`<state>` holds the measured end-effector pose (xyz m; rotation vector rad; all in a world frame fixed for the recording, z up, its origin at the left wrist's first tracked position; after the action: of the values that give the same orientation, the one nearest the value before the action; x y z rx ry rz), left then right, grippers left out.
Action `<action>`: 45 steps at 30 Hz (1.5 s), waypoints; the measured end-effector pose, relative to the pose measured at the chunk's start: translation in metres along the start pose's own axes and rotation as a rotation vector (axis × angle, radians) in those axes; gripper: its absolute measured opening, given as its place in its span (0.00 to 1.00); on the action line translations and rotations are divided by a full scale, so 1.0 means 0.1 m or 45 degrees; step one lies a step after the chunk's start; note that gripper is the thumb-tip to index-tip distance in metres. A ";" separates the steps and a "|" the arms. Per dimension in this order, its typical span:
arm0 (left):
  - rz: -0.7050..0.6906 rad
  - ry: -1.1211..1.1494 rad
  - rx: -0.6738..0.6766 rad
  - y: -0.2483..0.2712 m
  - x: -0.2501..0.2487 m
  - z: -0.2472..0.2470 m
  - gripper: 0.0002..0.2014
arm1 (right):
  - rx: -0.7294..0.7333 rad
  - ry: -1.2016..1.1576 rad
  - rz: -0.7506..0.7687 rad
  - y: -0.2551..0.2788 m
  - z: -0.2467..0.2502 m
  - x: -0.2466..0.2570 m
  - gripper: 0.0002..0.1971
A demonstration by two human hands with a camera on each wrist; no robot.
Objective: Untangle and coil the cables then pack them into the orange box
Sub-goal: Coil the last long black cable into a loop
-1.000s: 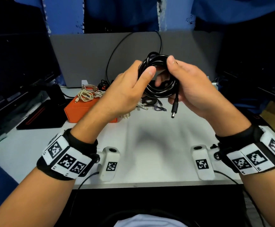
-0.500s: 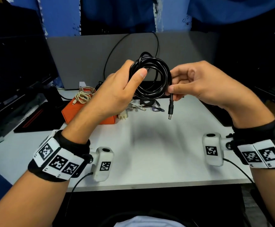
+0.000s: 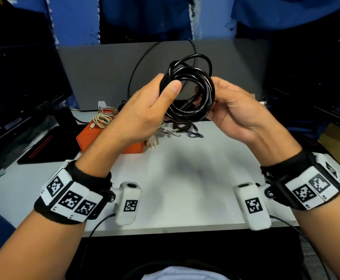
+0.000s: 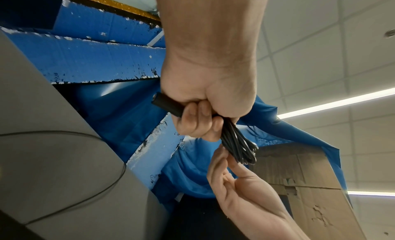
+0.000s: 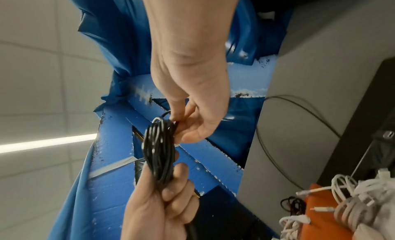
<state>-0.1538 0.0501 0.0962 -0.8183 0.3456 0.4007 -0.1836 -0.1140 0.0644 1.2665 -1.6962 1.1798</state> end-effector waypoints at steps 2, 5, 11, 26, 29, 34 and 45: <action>0.005 0.009 0.089 0.00 0.00 -0.05 0.20 | -0.074 -0.110 0.026 0.00 0.01 0.01 0.07; -0.011 0.071 0.199 0.01 -0.04 -0.14 0.18 | -0.209 -0.191 0.058 -0.01 0.07 0.00 0.05; 0.063 0.166 0.171 0.03 -0.06 -0.10 0.12 | -0.044 -0.488 -0.252 0.03 -0.11 -0.16 0.10; 0.230 -0.208 -0.079 -0.02 0.20 -0.10 0.17 | 0.074 0.168 -0.234 0.05 -0.21 -0.40 0.14; 0.248 -0.241 -0.062 -0.02 0.22 -0.12 0.18 | 0.136 0.096 -0.329 0.05 -0.20 -0.41 0.11; 0.249 -0.295 -0.014 0.02 0.25 -0.20 0.19 | 0.232 0.173 -0.481 0.08 -0.14 -0.43 0.12; 0.483 0.031 -0.154 -0.05 0.55 0.07 0.19 | 0.155 1.176 0.070 -0.04 0.05 -0.15 0.20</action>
<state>-0.1023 0.0641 0.0795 -0.8772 0.5055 0.7718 -0.1764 -0.1147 0.0504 0.5583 -0.9763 1.5822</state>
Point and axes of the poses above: each hand's wrist, its own y-axis away from the middle knuckle, its own z-axis out of the back of the hand, x = y × z, the point moved 7 cm from there along -y, towards the middle knuckle, and after that the axes turned 4 degrees about -z, right-handed, at the moved point
